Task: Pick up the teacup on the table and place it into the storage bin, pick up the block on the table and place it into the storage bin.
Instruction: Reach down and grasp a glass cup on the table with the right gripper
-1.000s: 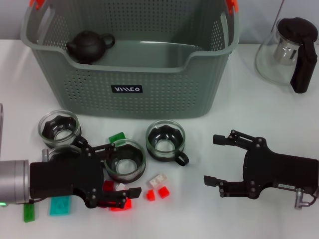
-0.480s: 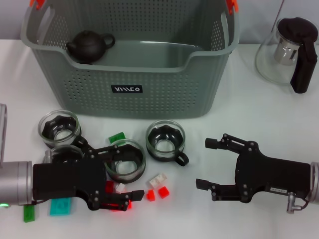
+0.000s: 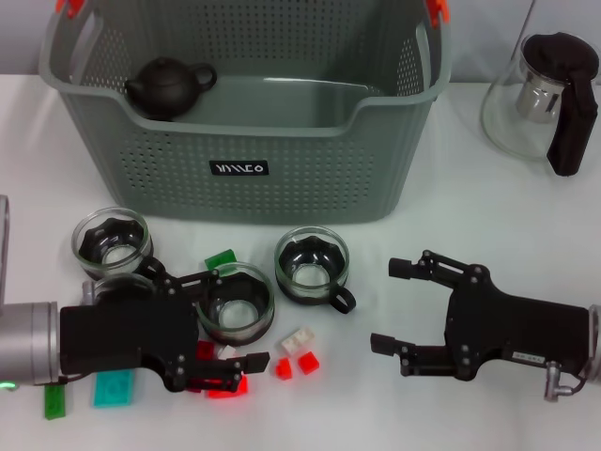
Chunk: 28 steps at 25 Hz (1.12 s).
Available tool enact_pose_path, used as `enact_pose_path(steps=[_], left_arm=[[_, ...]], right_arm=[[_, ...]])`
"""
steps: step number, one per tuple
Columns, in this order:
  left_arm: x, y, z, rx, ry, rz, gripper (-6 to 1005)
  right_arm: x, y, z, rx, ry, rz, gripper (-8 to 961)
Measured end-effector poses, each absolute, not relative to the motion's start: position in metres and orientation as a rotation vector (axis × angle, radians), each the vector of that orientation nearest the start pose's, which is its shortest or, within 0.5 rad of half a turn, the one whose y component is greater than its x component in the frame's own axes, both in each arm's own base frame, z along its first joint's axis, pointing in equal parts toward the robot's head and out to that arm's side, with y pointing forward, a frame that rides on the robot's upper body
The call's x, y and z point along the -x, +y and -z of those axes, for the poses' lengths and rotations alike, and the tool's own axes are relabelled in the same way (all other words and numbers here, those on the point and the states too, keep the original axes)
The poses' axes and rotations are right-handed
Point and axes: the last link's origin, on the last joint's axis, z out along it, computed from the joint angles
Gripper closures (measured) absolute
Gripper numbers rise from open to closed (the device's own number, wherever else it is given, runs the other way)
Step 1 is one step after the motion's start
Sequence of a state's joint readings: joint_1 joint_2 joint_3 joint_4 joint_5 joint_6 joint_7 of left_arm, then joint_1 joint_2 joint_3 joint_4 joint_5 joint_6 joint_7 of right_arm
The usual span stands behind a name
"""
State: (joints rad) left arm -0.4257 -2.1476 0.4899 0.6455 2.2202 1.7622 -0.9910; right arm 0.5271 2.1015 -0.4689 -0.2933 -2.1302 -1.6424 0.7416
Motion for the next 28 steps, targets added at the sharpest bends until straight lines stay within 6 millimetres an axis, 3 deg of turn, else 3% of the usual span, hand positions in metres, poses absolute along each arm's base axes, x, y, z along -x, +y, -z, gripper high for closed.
enact_pose_path(steps=[7, 11, 15, 18, 20, 23, 28], left_arm=[[0.289, 0.262, 0.02, 2.821, -0.323, 0.735, 113], [0.29, 0.263, 0.019, 2.812, -0.328, 0.739, 113], [0.29, 0.263, 0.019, 2.803, -0.34, 0.742, 113], [0.293, 0.263, 0.016, 2.778, -0.355, 0.744, 113], [0.296, 0.262, 0.014, 2.754, -0.371, 0.743, 113], [0.301, 0.26, 0.012, 2.724, -0.393, 0.745, 113], [0.304, 0.26, 0.008, 2.693, -0.412, 0.749, 113]], right_arm=[[-0.25, 0.274, 0.027, 2.724, 0.273, -1.168, 32], [-0.244, 0.275, 0.01, 2.816, 0.214, -1.153, 42], [-0.235, 0.294, -0.012, 2.908, 0.237, -0.969, 51], [-0.223, 0.311, -0.023, 2.967, 0.27, -0.774, 154], [-0.21, 0.323, -0.023, 3.013, 0.274, -0.591, 223], [-0.188, 0.338, -0.018, 3.046, 0.223, -0.353, 222], [-0.154, 0.35, -0.007, 3.113, 0.069, -0.166, 222]])
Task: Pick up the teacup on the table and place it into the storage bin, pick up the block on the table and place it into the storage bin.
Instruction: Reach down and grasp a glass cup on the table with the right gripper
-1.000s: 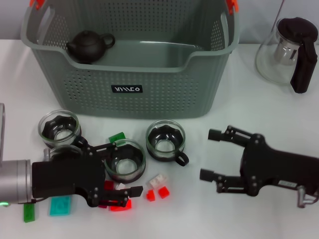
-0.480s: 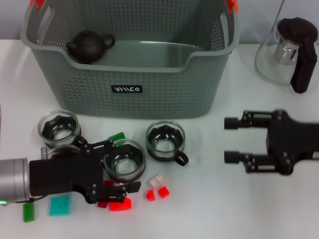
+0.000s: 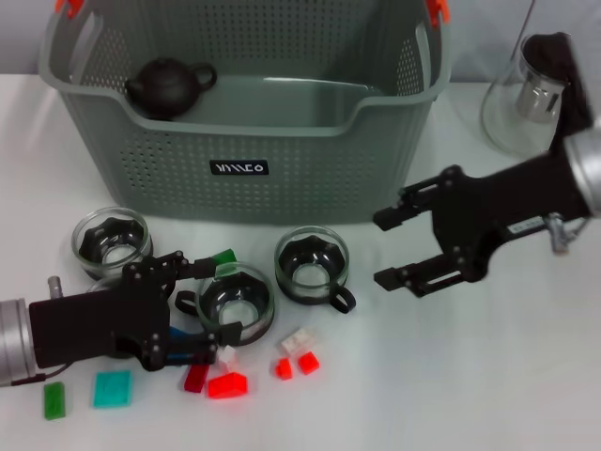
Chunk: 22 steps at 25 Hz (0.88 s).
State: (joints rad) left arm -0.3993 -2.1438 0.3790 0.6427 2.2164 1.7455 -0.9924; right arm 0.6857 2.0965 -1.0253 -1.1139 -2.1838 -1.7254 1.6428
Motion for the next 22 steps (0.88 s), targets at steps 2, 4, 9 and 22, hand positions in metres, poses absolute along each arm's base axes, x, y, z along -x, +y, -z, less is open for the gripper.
enact_pose_path(steps=[2, 4, 9, 22], left_arm=[[0.305, 0.26, 0.008, 2.688, -0.414, 0.75, 113], [0.305, 0.26, 0.007, 2.684, -0.416, 0.75, 114], [0.305, 0.259, 0.007, 2.671, -0.426, 0.758, 114], [0.308, 0.259, 0.011, 2.65, -0.459, 0.762, 114]], right_arm=[[-0.141, 0.356, 0.001, 3.129, 0.018, -0.073, 222], [-0.128, 0.358, 0.013, 3.156, -0.042, 0.022, 222], [-0.109, 0.357, 0.046, 3.15, -0.193, 0.182, 223], [-0.118, 0.35, 0.102, 3.076, -0.207, 0.317, 222]])
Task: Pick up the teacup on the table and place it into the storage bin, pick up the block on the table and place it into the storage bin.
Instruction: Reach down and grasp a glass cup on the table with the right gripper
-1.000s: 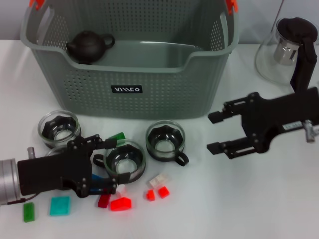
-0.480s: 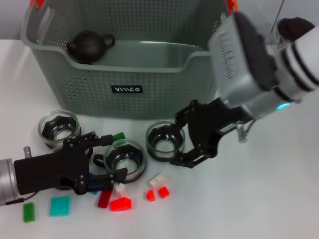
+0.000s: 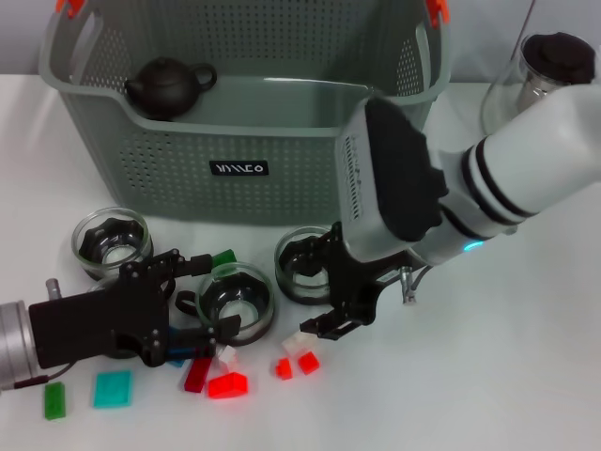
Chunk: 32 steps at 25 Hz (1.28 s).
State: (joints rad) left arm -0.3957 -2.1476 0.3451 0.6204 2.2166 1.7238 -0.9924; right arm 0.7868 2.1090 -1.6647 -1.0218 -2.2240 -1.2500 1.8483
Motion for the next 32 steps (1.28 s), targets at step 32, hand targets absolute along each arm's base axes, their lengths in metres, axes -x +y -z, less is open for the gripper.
enact_pose_path(steps=[32], left_arm=[[0.309, 0.258, 0.011, 2.648, -0.464, 0.762, 114]], right_arm=[[-0.138, 0.353, 0.125, 2.99, -0.161, 0.372, 339]])
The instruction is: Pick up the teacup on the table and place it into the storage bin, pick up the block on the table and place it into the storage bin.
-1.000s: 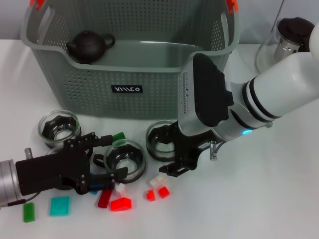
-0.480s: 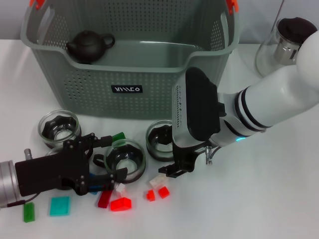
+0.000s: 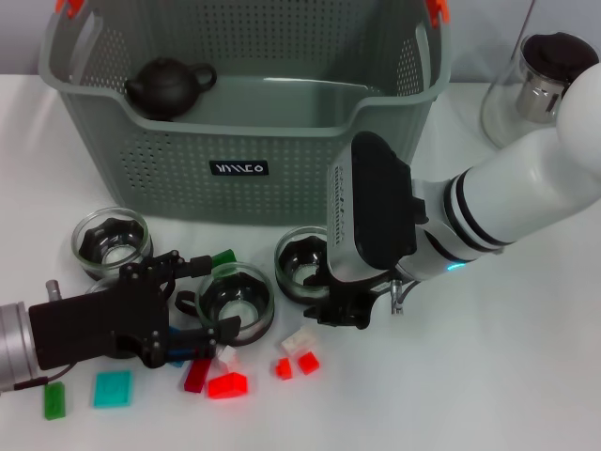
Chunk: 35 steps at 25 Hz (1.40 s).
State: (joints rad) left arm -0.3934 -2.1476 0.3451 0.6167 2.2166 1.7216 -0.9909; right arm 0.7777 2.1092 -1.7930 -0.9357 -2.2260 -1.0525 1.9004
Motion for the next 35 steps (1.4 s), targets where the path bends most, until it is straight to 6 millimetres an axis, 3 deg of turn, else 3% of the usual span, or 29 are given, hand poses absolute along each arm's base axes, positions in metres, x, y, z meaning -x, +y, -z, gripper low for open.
enact_pose_path(steps=[9, 11, 20, 22, 25, 29, 35], left_arm=[[0.309, 0.258, 0.011, 2.647, -0.467, 0.761, 114], [0.309, 0.257, 0.011, 2.647, -0.467, 0.761, 114], [0.309, 0.257, 0.011, 2.647, -0.467, 0.761, 113], [0.309, 0.257, 0.011, 2.647, -0.468, 0.76, 113], [0.31, 0.257, 0.011, 2.646, -0.471, 0.76, 113], [0.311, 0.256, 0.012, 2.644, -0.475, 0.759, 114], [0.309, 0.258, 0.012, 2.645, -0.469, 0.763, 114]], right_arm=[[-0.139, 0.353, 0.124, 2.987, -0.131, 0.383, 719], [-0.139, 0.354, 0.124, 2.985, -0.117, 0.385, 890], [-0.133, 0.35, 0.111, 3.02, -0.088, 0.384, 890], [-0.124, 0.346, 0.099, 3.062, -0.085, 0.336, 890], [-0.103, 0.344, 0.06, 3.08, -0.047, 0.166, 890], [-0.08, 0.35, 0.008, 2.967, 0.061, -0.004, 891], [-0.038, 0.354, -0.056, 2.876, 0.196, -0.464, 890]])
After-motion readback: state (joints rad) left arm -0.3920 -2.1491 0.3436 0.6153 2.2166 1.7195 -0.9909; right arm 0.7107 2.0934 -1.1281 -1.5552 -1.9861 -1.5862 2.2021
